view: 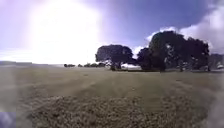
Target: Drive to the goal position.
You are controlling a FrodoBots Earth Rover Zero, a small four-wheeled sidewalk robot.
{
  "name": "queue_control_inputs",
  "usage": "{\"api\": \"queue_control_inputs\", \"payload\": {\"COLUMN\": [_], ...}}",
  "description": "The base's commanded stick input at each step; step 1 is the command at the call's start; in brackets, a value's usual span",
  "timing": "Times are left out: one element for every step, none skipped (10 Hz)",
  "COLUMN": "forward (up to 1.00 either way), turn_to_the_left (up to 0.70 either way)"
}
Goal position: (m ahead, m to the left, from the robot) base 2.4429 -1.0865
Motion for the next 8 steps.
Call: {"api": "queue_control_inputs", "payload": {"forward": [0.7, 0.7, 0.7, 0.7, 0.7, 0.7, 0.7, 0.7], "turn_to_the_left": [-0.14, -0.14, -0.14, -0.14, -0.14, -0.14, -0.14, -0.14]}}
